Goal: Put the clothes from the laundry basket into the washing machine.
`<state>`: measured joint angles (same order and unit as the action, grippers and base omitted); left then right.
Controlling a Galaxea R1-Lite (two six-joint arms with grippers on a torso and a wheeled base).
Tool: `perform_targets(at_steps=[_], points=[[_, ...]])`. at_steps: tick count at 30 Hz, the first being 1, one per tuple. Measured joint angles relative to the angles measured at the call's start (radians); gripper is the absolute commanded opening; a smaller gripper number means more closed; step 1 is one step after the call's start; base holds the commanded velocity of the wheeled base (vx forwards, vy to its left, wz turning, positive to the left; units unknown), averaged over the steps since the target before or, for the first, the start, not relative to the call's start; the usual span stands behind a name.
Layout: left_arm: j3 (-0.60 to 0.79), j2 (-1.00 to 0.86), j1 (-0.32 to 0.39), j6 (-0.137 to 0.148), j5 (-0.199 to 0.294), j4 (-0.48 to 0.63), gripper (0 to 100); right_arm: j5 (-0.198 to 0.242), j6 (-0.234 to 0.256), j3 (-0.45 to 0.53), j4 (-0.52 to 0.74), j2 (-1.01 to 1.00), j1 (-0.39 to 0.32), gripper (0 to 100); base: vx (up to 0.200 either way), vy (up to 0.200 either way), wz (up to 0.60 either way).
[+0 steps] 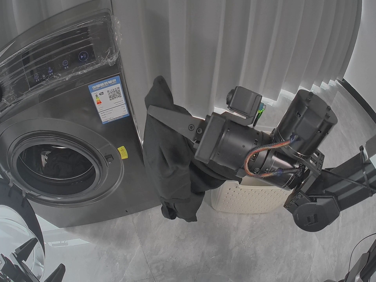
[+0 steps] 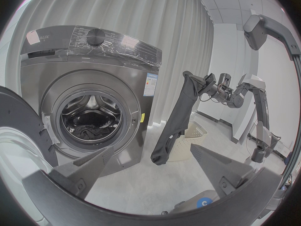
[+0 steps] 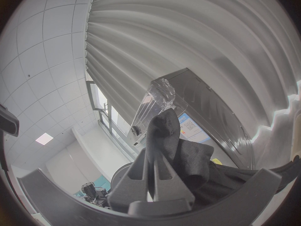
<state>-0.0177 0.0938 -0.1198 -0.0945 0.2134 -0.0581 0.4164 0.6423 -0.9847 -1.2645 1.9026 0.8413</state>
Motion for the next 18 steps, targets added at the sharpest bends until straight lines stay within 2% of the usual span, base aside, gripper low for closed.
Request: perform_targets(at_steps=[4, 8, 16, 18], points=[[0.0, 0.0, 0.0, 0.001, 0.0, 0.0, 100, -0.031, 0.0, 0.046, -0.03, 0.009, -0.018, 0, 0.0, 0.0, 0.0], [0.0, 0.0, 0.0, 0.001, -0.001, 0.0, 100, -0.041, 0.001, 0.091, -0.102, 0.031, -0.031, 0, -0.2, 0.0, 0.0], [0.0, 0.0, 0.0, -0.001, -0.001, 0.0, 100, -0.069, 0.012, 0.126, -0.111, 0.058, -0.052, 0, -0.2, 0.0, 0.0], [0.0, 0.0, 0.0, 0.0, -0.001, 0.0, 100, -0.069, 0.012, 0.129, -0.111, 0.059, -0.054, 0, 0.0, 0.0, 0.0]])
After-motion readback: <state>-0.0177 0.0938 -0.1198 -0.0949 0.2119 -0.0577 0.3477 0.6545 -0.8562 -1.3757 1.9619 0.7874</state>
